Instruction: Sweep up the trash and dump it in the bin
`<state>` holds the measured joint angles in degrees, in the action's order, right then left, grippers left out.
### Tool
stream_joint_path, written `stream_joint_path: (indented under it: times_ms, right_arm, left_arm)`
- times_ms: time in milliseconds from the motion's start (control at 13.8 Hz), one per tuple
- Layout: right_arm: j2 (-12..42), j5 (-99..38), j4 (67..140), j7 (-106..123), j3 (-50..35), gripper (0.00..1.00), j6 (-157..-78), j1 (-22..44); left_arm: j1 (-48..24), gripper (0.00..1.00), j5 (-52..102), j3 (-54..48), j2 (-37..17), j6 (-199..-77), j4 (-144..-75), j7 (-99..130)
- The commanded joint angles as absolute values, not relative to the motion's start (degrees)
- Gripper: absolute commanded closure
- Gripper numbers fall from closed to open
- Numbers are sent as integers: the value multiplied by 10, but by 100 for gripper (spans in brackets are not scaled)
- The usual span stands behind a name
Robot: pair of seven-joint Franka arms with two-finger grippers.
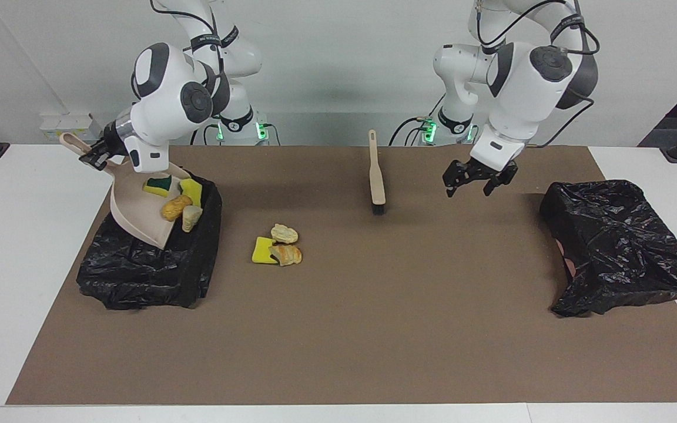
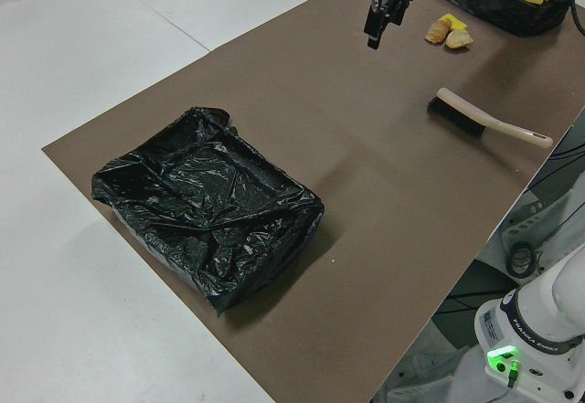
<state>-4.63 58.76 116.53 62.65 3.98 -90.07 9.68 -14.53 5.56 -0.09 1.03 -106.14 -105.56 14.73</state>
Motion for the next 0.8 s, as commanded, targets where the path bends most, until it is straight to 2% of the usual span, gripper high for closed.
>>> stream_joint_path:
  times_ms: [0, 434, 723]
  right_arm:
    - [-58, 615, 1178, 618, 40, 100, -895, 98]
    - [-58, 690, 1178, 626, 39, 100, -839, 137]
    - [-39, 733, 1185, 623, 38, 100, -834, 161]
  left_arm:
    - [-97, 0, 44, -7, -11, -1012, -988, 98]
    - [15, 0, 43, -6, -1, -998, -983, 9]
    - [34, 0, 12, -7, 9, -967, -963, 4]
